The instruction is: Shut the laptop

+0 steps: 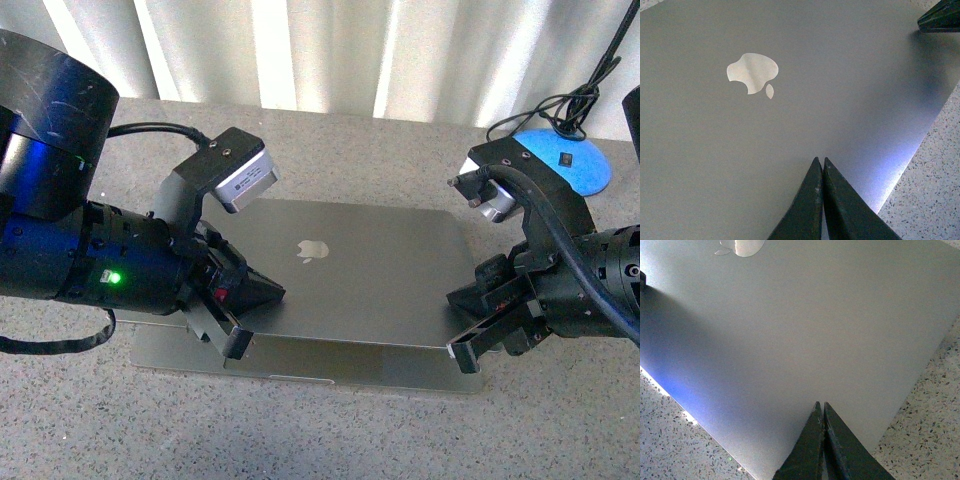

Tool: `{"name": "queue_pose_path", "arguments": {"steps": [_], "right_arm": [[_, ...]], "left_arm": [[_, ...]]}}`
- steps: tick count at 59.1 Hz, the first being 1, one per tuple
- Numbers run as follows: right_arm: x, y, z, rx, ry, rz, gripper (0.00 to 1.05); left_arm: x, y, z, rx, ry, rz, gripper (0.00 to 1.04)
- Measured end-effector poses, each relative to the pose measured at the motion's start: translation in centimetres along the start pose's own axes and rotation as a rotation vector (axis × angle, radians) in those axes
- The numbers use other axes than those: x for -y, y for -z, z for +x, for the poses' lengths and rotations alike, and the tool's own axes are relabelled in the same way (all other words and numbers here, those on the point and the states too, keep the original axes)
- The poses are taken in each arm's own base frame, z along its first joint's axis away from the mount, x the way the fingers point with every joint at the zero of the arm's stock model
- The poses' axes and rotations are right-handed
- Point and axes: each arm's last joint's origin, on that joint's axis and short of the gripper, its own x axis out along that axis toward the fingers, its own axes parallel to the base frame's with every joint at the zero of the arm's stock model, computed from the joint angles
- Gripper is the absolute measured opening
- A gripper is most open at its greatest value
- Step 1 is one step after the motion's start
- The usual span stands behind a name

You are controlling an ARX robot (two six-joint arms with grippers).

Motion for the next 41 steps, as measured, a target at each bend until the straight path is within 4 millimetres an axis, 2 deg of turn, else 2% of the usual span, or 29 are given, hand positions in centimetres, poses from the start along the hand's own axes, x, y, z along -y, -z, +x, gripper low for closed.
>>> {"name": "queue_pose_path", "arguments": {"steps": [41], "right_arm": [[-0.2,0.7,0.4,-0.030,-0.036,0.059,0.01]], "left_arm": [[-0.4,1.1,0.6,-0.010,0.021,-0.031,0.04]]}}
